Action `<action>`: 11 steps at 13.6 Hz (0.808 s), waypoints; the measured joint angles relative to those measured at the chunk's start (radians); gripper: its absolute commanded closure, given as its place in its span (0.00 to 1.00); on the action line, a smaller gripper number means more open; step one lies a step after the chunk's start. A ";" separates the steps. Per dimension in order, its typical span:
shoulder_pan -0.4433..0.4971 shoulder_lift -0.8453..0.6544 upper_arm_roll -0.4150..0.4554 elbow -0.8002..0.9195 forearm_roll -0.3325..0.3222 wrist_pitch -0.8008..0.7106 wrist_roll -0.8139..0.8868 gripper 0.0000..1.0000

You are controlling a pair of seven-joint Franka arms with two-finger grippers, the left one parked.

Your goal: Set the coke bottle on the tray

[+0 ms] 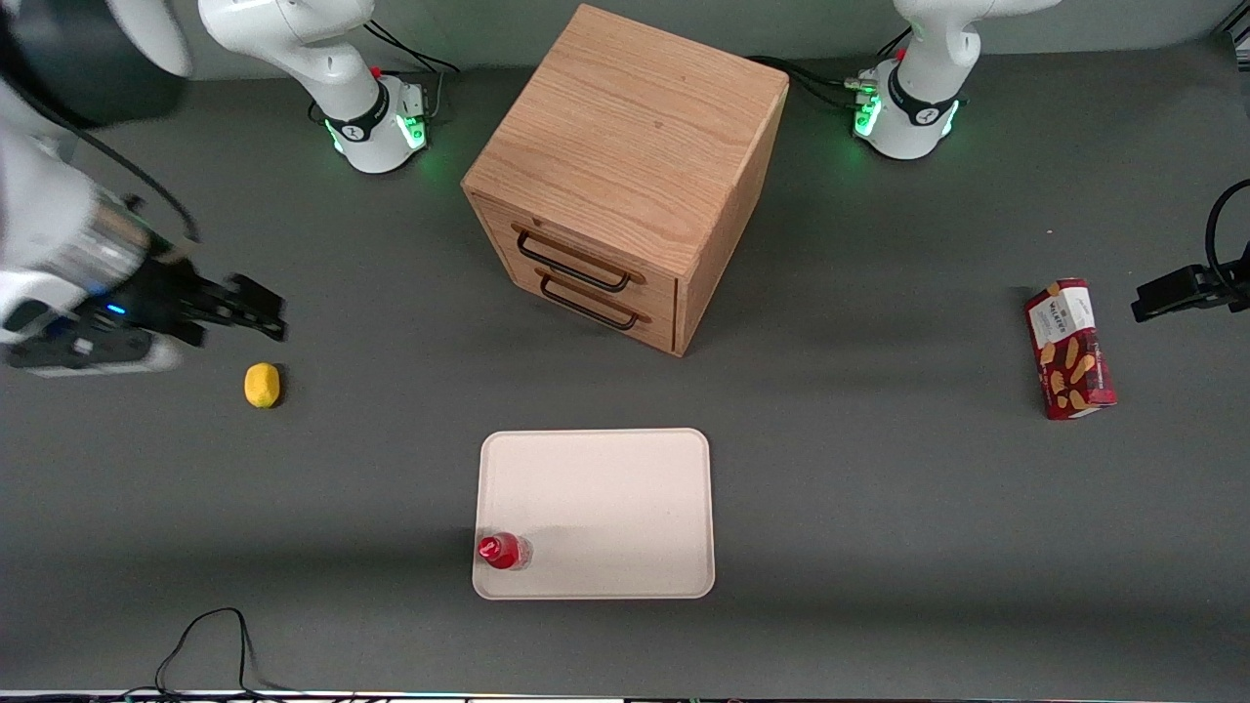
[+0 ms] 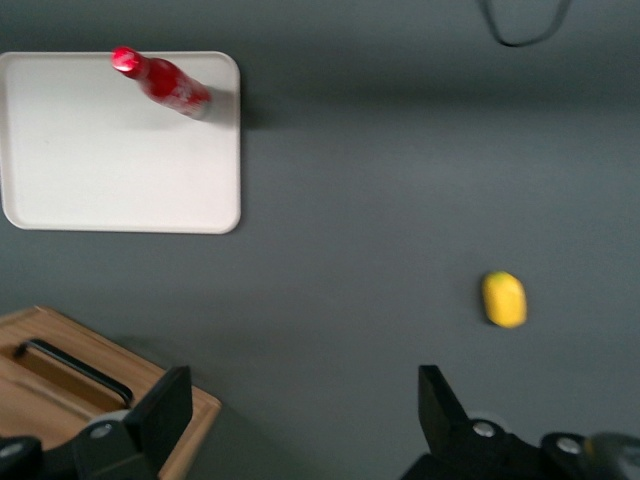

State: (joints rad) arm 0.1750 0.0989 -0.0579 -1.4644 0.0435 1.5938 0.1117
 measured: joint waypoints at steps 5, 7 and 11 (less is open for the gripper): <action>-0.189 -0.062 0.039 -0.019 0.000 -0.050 -0.155 0.00; -0.194 -0.056 0.032 -0.025 0.000 -0.047 -0.163 0.00; -0.193 -0.037 0.024 -0.028 0.000 -0.041 -0.171 0.00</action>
State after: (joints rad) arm -0.0182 0.0620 -0.0341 -1.4921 0.0431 1.5524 -0.0597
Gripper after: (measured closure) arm 0.000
